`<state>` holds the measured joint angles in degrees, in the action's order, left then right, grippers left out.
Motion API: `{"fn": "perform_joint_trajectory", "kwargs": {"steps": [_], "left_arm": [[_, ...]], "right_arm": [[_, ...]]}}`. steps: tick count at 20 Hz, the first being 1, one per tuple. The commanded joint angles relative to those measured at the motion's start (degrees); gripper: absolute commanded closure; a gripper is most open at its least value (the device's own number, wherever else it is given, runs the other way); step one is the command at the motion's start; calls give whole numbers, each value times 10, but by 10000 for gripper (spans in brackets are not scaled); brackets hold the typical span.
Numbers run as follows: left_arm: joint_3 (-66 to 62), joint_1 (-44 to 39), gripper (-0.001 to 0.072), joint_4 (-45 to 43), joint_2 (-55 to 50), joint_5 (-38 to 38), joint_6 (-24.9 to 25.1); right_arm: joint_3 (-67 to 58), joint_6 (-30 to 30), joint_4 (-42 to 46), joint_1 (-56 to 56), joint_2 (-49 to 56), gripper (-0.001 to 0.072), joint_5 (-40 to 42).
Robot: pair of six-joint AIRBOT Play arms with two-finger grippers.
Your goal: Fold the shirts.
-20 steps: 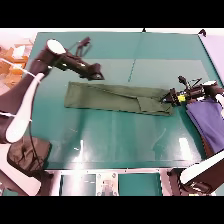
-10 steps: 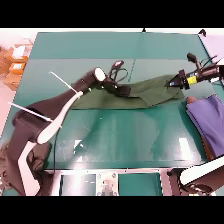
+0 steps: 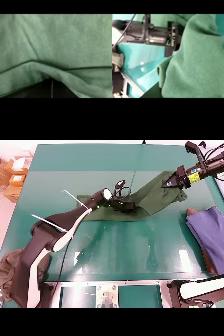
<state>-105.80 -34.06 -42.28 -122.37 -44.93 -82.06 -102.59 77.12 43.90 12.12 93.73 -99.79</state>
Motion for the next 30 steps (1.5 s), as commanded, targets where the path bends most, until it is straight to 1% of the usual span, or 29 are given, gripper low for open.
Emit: {"fn": "perform_joint_trajectory", "kwargs": {"steps": [1,2,5,6,7,8,10,11,12,14,15,17,18,19,20,21,25,28,30], "left_arm": [[-12,28,681,2,29,-63,17],[-23,47,681,-14,40,-112,16],[-97,117,681,-94,76,-318,16],[-127,141,681,-150,91,-386,15],[-140,162,681,-211,108,-430,15],[-140,183,681,-287,133,-458,15],[-140,224,681,-415,174,-473,13],[-140,246,681,-450,189,-475,9],[-140,266,681,-461,202,-476,9],[-139,301,680,-458,215,-478,9],[-139,313,680,-458,217,-483,9],[-127,331,680,-458,219,-492,11],[-116,336,680,-458,220,-495,16],[-102,338,680,-458,220,-494,23],[-91,338,680,-459,220,-492,34],[-83,338,681,-455,220,-485,43],[-78,338,681,-447,220,-472,45],[-77,338,680,-447,220,-483,45],[-78,338,681,-447,220,-483,44]], "right_arm": [[-6,21,0,-12,-5,689,1],[-7,29,-3,-14,-5,689,1],[-8,42,-58,-35,-5,689,23],[-8,51,-64,-56,-5,689,45],[-7,55,-64,-83,-4,689,68],[-7,55,-64,-117,-1,689,98],[-6,60,-64,-205,16,689,182],[-6,65,-64,-248,29,689,228],[-6,65,-64,-296,49,689,278],[-6,65,-64,-377,100,688,381],[-6,65,-64,-418,135,645,449],[-7,64,-80,-489,200,168,570],[-12,64,-90,-511,222,162,590],[-17,62,-88,-516,228,162,587],[-23,63,-79,-502,223,162,564],[-31,63,-69,-476,213,163,527],[-40,78,-42,-318,158,163,351],[-39,126,38,-209,139,163,237],[-19,138,75,-163,139,163,198]]}}
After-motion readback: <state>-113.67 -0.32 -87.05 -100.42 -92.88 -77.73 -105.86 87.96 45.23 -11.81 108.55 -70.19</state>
